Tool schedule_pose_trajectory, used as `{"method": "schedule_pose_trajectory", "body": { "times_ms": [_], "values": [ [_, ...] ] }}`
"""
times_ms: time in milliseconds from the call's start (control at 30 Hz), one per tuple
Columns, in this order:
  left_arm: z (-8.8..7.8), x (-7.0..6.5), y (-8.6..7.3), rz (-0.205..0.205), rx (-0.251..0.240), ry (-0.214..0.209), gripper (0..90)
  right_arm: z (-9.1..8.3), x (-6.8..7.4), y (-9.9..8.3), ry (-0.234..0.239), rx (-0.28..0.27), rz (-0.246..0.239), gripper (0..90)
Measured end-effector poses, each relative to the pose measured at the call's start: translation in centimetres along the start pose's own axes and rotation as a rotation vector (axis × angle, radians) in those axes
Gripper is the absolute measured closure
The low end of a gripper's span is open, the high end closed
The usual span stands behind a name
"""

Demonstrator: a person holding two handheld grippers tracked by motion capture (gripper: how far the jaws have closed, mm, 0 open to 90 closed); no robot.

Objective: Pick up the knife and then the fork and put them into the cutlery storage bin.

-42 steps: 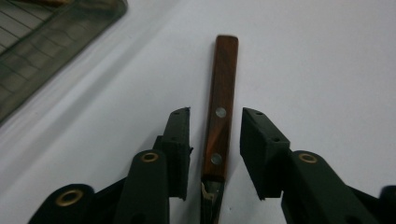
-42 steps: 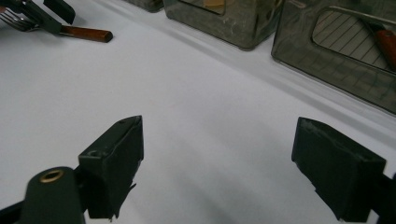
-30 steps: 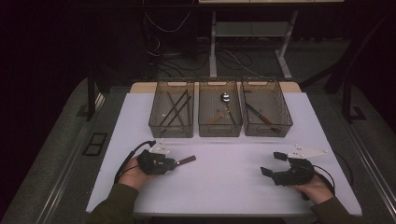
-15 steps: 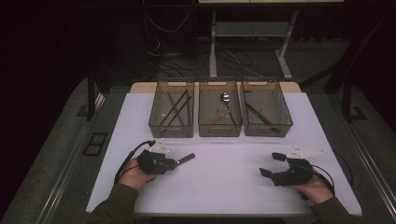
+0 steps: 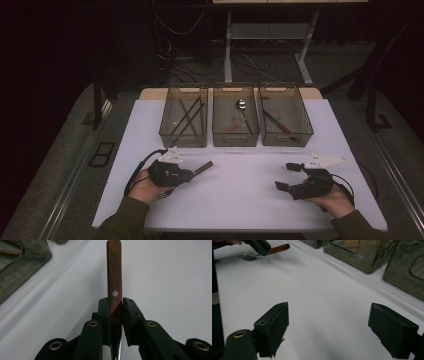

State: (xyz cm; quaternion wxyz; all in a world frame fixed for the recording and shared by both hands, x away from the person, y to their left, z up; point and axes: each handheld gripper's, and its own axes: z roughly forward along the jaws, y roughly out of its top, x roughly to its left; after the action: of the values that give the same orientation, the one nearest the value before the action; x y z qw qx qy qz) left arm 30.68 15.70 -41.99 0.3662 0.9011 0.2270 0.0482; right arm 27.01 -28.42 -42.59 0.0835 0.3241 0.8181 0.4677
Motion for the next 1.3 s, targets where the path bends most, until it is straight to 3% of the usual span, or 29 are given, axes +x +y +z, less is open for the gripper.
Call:
{"method": "schedule_pose_trajectory", "body": {
  "times_ms": [267,433,767,1000,1133,1200,1300],
  "values": [
    [-0.8,-1.2,1.9,0.051,-0.043,-0.016,77.3,0.6,0.5,1.0,0.068,0.039,-0.045,16.9],
    [-0.8,-2.0,3.5,0.098,-0.042,-0.050,77.2,0.9,0.9,2.3,0.112,0.052,-0.096,16.9],
    [1.3,-4.4,6.6,0.212,-0.021,-0.145,77.2,2.2,2.1,5.8,0.220,0.078,-0.207,17.0],
    [3.0,-6.3,8.5,0.280,0.014,-0.203,77.2,3.4,3.3,7.0,0.266,0.127,-0.268,17.1],
    [3.7,-6.9,9.2,0.326,0.028,-0.223,77.2,4.2,3.6,7.3,0.316,0.165,-0.300,22.9],
    [3.9,-7.2,9.4,0.334,0.038,-0.236,77.2,4.7,3.6,7.3,0.323,0.188,-0.342,24.8],
    [4.4,-7.7,9.8,0.365,0.046,-0.241,77.2,5.2,3.9,7.4,0.353,0.219,-0.357,33.2]
  ]
}}
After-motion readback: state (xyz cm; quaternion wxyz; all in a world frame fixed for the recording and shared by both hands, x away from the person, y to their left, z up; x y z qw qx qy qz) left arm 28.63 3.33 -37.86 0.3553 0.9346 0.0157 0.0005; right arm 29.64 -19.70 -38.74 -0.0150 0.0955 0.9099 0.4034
